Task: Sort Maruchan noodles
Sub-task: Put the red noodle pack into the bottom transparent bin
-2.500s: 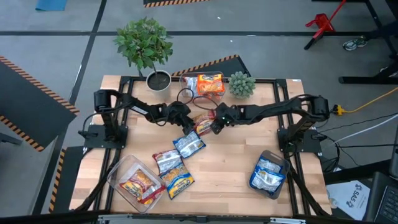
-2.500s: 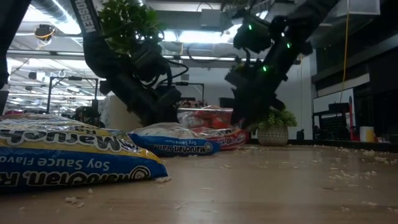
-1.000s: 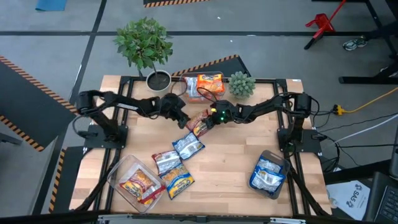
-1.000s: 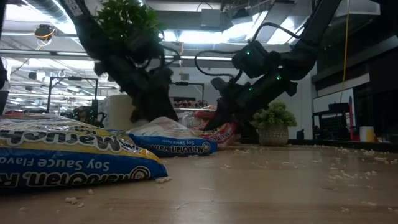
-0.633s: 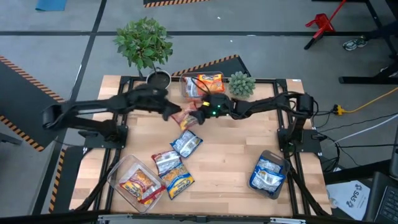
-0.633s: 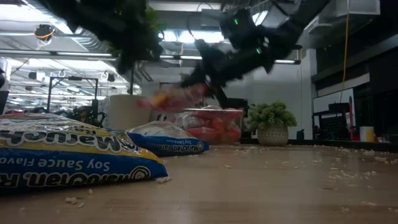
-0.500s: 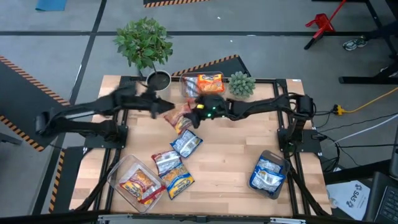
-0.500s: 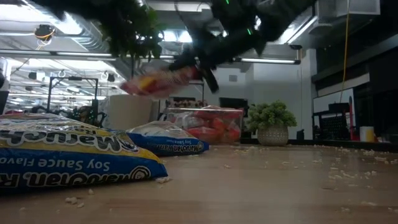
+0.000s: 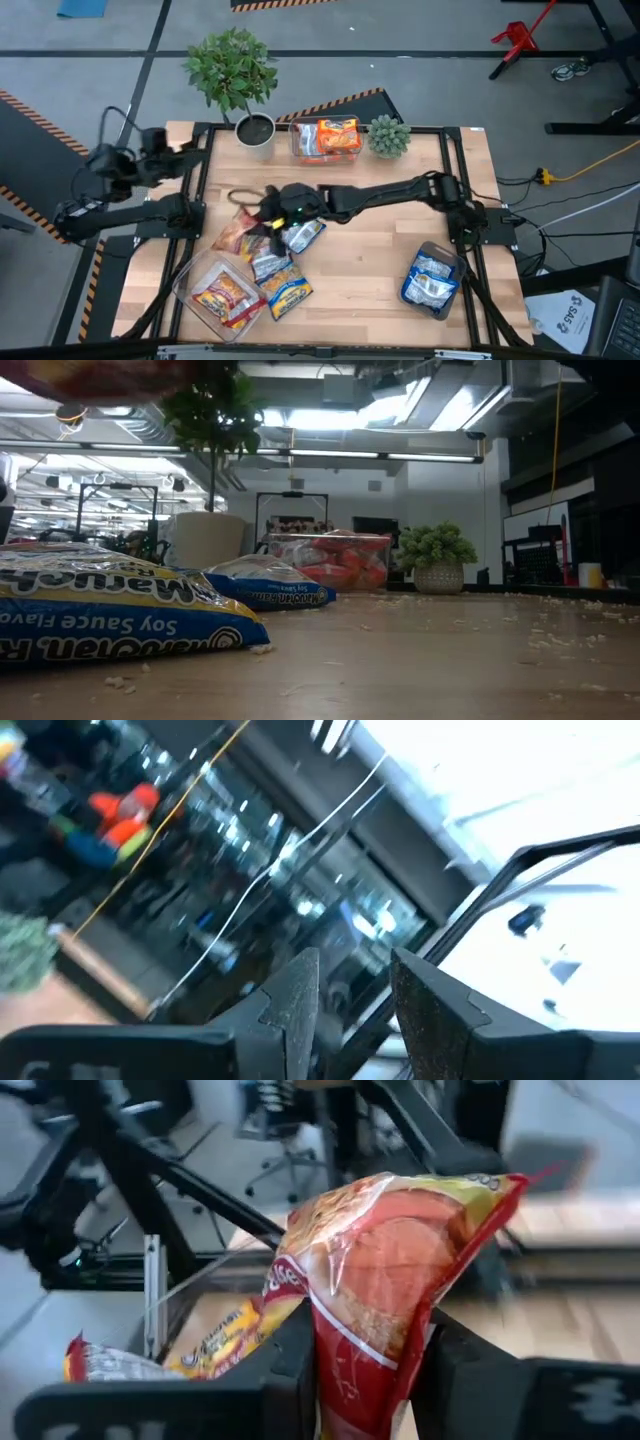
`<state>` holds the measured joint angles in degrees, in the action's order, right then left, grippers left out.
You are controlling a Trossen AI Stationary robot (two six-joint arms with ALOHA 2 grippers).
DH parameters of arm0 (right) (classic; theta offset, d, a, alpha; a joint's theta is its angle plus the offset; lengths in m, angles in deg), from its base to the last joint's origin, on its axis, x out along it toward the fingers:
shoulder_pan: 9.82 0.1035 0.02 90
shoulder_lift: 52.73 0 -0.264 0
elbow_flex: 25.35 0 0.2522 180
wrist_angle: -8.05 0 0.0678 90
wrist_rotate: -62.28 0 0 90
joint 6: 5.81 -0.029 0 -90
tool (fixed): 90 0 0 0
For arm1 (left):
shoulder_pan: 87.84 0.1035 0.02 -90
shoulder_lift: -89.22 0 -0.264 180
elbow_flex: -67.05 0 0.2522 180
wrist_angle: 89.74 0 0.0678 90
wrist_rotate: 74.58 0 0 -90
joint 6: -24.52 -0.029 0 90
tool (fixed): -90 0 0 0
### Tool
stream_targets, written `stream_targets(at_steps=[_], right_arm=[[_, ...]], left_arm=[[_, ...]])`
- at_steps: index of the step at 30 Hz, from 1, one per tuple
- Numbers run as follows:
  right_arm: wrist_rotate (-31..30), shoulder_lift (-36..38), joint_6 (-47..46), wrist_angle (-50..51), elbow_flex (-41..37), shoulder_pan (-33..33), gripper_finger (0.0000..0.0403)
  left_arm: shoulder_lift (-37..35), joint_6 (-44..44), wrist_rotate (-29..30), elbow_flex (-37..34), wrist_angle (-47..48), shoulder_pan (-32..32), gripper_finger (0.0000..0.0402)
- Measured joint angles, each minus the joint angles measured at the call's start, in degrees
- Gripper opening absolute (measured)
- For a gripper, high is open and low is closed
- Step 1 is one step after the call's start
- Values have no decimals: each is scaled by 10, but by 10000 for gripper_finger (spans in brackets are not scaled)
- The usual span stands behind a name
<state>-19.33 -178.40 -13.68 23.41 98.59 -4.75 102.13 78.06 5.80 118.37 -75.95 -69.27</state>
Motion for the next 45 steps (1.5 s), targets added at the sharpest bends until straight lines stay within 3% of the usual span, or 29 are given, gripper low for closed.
stream_targets(at_steps=[6, 11, 20, 25, 45], right_arm=[[51, -67, 123, 29, 123, 11, 88], [93, -108, 212, 30, 178, 17, 88], [132, -134, 344, 39, 193, 39, 88], [107, -133, 442, 51, 193, 54, 88], [154, -168, 458, 18, 193, 66, 102]], left_arm=[[-58, 8, 5, 0, 8, 0, 121], [-74, 16, 2, 0, 12, 0, 121], [-74, 16, 0, 0, 54, 0, 121], [-74, 14, 1, 0, 83, 0, 121], [-74, 14, 6, 0, 87, 0, 121]])
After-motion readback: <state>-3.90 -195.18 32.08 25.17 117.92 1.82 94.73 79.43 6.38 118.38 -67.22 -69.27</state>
